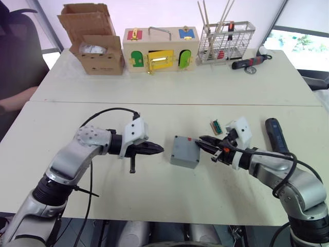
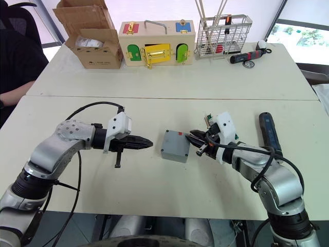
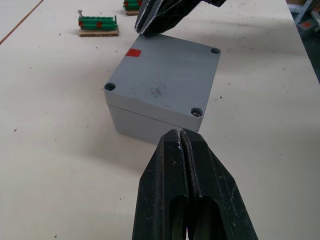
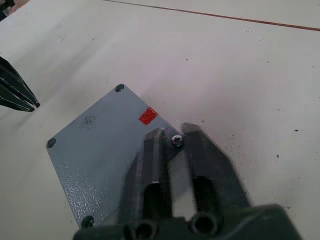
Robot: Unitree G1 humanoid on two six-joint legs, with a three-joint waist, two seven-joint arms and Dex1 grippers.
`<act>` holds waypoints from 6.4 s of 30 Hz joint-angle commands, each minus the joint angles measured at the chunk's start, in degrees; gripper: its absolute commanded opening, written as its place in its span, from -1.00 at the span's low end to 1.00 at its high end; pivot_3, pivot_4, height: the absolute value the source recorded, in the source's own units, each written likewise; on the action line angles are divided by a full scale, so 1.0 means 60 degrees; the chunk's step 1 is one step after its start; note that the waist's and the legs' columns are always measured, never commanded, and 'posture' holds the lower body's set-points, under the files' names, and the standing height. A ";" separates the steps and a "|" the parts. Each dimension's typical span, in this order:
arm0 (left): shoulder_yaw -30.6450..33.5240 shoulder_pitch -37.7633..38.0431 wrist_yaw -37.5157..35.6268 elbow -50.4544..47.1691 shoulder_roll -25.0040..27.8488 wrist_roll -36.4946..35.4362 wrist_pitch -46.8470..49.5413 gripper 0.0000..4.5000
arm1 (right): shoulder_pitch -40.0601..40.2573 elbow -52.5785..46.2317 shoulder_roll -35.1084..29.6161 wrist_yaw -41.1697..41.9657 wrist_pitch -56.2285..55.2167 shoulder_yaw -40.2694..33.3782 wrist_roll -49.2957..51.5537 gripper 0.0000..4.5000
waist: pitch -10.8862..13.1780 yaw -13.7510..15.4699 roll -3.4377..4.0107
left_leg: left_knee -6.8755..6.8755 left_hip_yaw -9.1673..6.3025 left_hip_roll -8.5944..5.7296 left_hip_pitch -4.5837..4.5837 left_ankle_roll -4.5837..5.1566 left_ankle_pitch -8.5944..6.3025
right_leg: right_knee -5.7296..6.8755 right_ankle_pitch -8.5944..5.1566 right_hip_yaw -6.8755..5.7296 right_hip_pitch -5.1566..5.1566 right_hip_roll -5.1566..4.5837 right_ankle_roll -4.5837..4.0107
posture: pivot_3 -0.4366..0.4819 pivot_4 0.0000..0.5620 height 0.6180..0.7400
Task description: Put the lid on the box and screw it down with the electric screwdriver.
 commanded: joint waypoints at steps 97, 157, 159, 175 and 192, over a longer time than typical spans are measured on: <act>-0.0052 -0.2124 -0.0553 0.2703 -0.2099 -0.0322 -0.1695 -1.00 | -0.9455 0.5981 -0.0621 0.2182 0.6781 -0.7994 -0.2855 -0.16 | -0.0040 -0.0189 0.0087 | -0.0023 0.0039 -0.0009 -0.0041 0.0003 -0.0005 | 0.0011 0.0003 -0.0014 -0.0073 -0.0052 -0.0003 | -0.05 -0.47 1.00; -0.1247 -0.2149 -0.1672 0.3394 -0.1848 0.1559 -0.2409 -1.00 | -0.0140 -0.2087 0.3215 -0.1595 -0.2717 -0.0182 -0.1720 -0.16 | -0.0045 -0.0411 0.0077 | 0.0002 0.0014 -0.0065 -0.0016 -0.0004 0.0007 | 0.0150 0.0000 -0.0010 -0.0094 -0.0056 0.0002 | -0.05 -0.47 1.00; -0.1240 -0.2130 -0.1654 0.3370 -0.1841 0.1554 -0.2385 -1.00 | -0.0149 -0.2046 0.3196 -0.1607 -0.2736 -0.0144 -0.1707 -0.16 | -0.0045 -0.0406 0.0076 | 0.0002 0.0014 -0.0066 -0.0016 -0.0004 0.0007 | 0.0150 -0.0001 -0.0010 -0.0093 -0.0056 0.0002 | -0.05 -0.47 1.00; -0.1359 -0.2150 -0.1599 0.3415 -0.1926 0.1725 -0.2436 -1.00 | 0.0598 -0.1326 0.2774 -0.1441 -0.2995 0.0873 -0.1929 -0.16 | -0.0053 -0.0395 0.0064 | 0.0001 0.0004 -0.0047 0.0027 0.0001 0.0004 | 0.0096 -0.0002 -0.0015 -0.0023 -0.0035 0.0003 | -0.05 -0.47 1.00; -0.1413 -0.1830 -0.1530 0.3461 -0.2044 0.1947 -0.2715 -1.00 | 0.0189 -0.1279 0.3152 -0.1397 -0.3253 0.1232 -0.1615 -0.16 | -0.0055 -0.0259 0.0061 | -0.0012 0.0004 -0.0007 0.0039 -0.0002 0.0004 | 0.0044 -0.0002 -0.0010 0.0004 0.0006 0.0003 | -0.05 -0.47 1.00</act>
